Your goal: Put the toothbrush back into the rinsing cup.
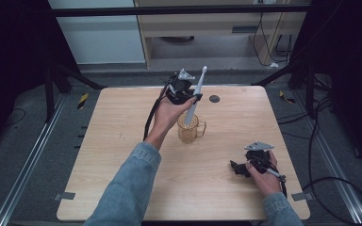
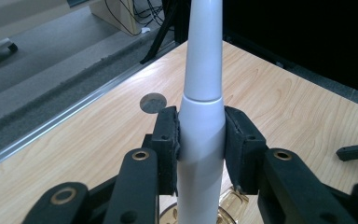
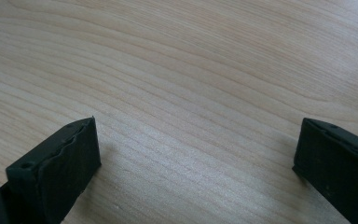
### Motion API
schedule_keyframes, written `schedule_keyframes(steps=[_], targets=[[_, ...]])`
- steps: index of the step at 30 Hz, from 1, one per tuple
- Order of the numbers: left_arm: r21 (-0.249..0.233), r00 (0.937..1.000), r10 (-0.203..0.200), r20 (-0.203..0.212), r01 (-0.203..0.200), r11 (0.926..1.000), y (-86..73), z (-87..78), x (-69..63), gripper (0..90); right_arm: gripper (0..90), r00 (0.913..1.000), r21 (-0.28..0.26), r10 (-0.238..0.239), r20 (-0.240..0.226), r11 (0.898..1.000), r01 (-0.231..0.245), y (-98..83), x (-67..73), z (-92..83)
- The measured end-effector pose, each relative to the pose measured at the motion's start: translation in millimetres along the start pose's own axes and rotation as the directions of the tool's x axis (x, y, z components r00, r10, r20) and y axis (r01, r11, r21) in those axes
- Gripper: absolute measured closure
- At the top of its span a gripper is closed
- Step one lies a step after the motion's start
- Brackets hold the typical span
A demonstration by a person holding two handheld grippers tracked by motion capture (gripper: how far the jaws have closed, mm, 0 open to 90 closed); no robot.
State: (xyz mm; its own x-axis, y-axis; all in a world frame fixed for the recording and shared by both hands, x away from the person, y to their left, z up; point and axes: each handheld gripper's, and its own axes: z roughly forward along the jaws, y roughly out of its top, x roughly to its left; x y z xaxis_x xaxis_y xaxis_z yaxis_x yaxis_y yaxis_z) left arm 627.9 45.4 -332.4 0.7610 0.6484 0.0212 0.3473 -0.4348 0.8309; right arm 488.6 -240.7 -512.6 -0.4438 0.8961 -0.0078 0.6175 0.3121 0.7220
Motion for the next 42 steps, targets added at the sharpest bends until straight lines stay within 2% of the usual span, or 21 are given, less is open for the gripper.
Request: schedule_keyframes(steps=[4, 18, 31, 42], targets=[[0.010, 0.9999, 0.010, -0.004, -0.010, 0.9999, -5.6, 2.9, 0.4, 67.2, 0.3, 1.0000, -0.001, -0.001, -0.001, 1.000, 0.001, 0.0, -0.1, 0.2], [0.026, 0.9997, -0.025, 0.006, 0.025, 0.9993, -26.5, 12.0, 4.1, 67.2, 0.3, 1.0000, 0.000, 0.002, -0.001, 1.000, -0.002, 0.0, 0.1, 0.0], [0.056, 0.9991, -0.041, 0.012, 0.040, 0.9976, -43.8, 21.9, 5.2, 67.2, 0.3, 1.0000, 0.001, 0.003, -0.002, 1.000, -0.003, 0.0, 0.2, 0.0], [0.070, 0.9989, -0.045, 0.012, 0.044, 0.9966, -50.7, 25.2, 5.8, 67.2, 0.3, 1.0000, 0.001, 0.002, -0.001, 1.000, -0.002, 0.0, 0.2, 0.0]])
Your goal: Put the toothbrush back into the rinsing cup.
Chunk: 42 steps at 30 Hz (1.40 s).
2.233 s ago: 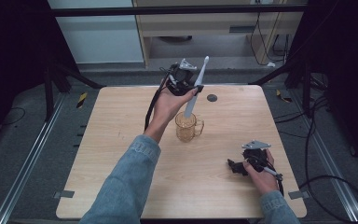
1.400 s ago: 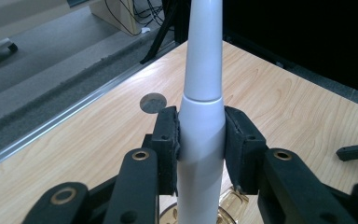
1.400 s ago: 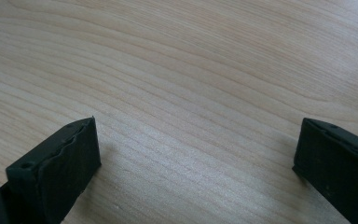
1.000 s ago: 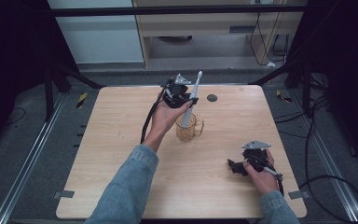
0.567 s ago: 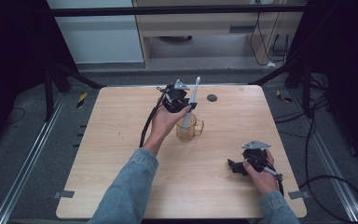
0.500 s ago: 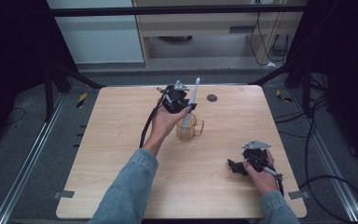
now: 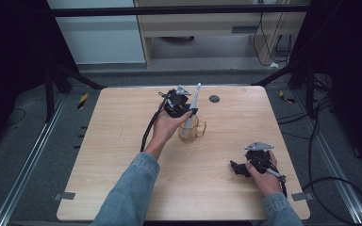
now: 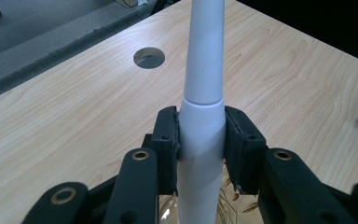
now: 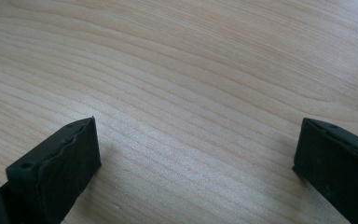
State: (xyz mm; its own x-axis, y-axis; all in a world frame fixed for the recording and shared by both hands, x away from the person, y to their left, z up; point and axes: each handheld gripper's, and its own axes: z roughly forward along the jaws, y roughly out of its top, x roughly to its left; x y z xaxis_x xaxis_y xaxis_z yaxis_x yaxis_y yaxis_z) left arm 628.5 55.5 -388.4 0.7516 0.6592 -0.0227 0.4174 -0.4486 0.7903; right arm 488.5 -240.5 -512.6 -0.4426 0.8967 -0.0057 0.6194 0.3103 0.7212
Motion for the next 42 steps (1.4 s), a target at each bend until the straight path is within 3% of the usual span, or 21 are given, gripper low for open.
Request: schedule_keyframes(steps=[26, 42], targets=[[0.033, 1.0000, 0.001, 0.005, -0.001, 0.9995, -7.4, 6.3, 0.3, 67.2, 0.4, 1.0000, 0.000, -0.002, 0.001, 1.000, 0.002, 0.0, -0.1, 0.0], [0.028, 0.9999, -0.010, 0.004, 0.010, 0.9996, -6.7, 10.6, -1.0, 67.0, 0.3, 1.0000, 0.000, -0.002, 0.001, 1.000, 0.002, 0.0, -0.2, 0.0]])
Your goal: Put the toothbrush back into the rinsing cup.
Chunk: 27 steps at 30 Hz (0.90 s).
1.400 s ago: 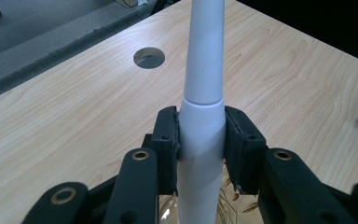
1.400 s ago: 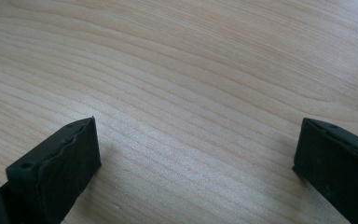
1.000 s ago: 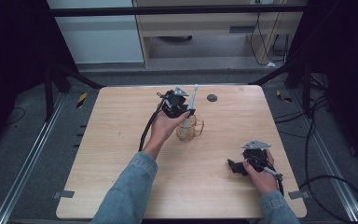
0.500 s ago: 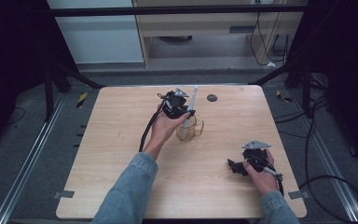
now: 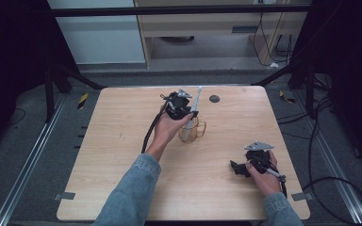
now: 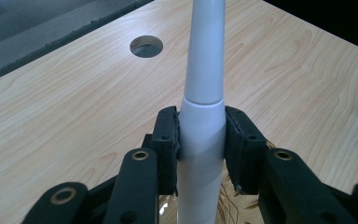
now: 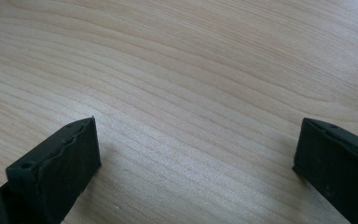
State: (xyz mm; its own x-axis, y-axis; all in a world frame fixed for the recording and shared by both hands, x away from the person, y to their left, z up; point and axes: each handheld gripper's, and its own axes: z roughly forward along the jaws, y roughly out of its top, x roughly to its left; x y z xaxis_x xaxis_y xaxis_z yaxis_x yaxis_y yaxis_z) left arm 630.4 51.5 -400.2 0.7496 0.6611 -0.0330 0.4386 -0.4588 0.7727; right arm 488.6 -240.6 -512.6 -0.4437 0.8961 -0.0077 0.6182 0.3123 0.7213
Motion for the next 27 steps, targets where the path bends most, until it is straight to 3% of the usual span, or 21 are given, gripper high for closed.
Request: schedule_keyframes(steps=[20, 27], targets=[[0.010, 0.9999, -0.008, -0.007, 0.008, 0.9999, 1.1, -0.5, 1.6, 66.4, 0.3, 1.0000, -0.002, 0.002, -0.002, 1.000, -0.002, 0.0, 0.1, 0.1], [-0.012, 0.9997, -0.024, -0.010, 0.024, 0.9996, 1.2, -4.0, 2.4, 64.7, 0.3, 1.0000, 0.000, 0.000, 0.000, 1.000, 0.000, 0.0, 0.0, 0.0]])
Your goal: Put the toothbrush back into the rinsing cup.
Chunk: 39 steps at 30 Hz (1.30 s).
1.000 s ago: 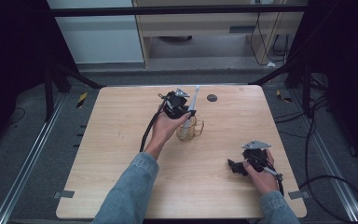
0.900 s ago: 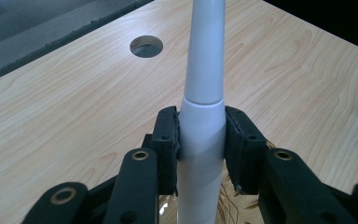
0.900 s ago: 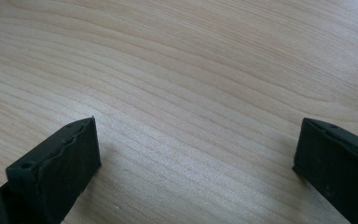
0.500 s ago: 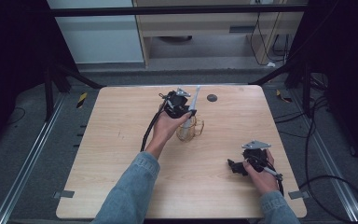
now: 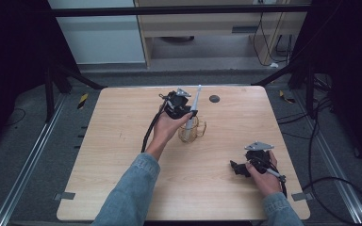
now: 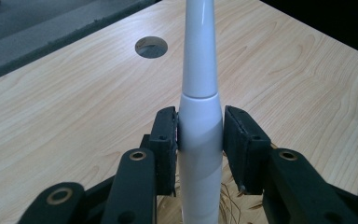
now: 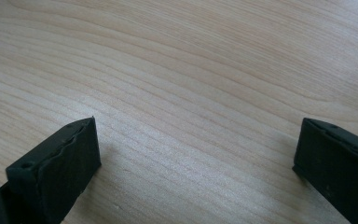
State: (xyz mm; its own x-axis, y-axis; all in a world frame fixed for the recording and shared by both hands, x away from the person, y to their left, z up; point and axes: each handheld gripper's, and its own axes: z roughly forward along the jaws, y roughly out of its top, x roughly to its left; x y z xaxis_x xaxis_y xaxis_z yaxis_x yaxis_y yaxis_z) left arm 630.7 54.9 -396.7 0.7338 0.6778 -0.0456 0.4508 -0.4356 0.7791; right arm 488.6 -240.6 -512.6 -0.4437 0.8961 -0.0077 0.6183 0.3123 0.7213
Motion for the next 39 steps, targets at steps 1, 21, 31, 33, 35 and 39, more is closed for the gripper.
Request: schedule_keyframes(steps=[1, 21, 31, 33, 35, 39], targets=[[-0.004, 1.0000, -0.003, -0.001, 0.003, 1.0000, 0.2, -0.9, -0.4, 64.3, 0.3, 1.0000, 0.000, 0.001, 0.000, 1.000, -0.001, 0.0, 0.0, 0.0], [-0.024, 0.9950, 0.068, -0.074, -0.070, 0.9973, 3.2, -25.6, -12.2, 29.2, 0.3, 1.0000, 0.000, 0.002, 0.000, 1.000, -0.002, 0.0, 0.1, 0.0], [0.002, 0.9912, 0.086, -0.100, -0.086, 0.9963, 2.5, -29.5, -19.9, 11.1, 0.3, 1.0000, 0.000, 0.001, 0.001, 1.000, -0.001, 0.0, 0.1, 0.0], [0.007, 0.9908, 0.097, -0.095, -0.096, 0.9953, 1.8, -30.5, -21.3, 9.2, 0.3, 1.0000, -0.001, 0.001, 0.000, 1.000, -0.001, -0.1, 0.1, 0.1], [0.009, 0.9911, 0.099, -0.089, -0.098, 0.9951, 1.0, -31.8, -22.2, 7.7, 0.3, 1.0000, -0.001, 0.002, -0.001, 1.000, -0.002, -0.1, 0.1, 0.1], [0.002, 0.9905, 0.116, -0.073, -0.117, 0.9932, -1.2, -37.2, -23.9, 5.7, 0.4, 1.0000, -0.002, 0.001, -0.002, 1.000, -0.001, -0.1, 0.1, 0.2]])
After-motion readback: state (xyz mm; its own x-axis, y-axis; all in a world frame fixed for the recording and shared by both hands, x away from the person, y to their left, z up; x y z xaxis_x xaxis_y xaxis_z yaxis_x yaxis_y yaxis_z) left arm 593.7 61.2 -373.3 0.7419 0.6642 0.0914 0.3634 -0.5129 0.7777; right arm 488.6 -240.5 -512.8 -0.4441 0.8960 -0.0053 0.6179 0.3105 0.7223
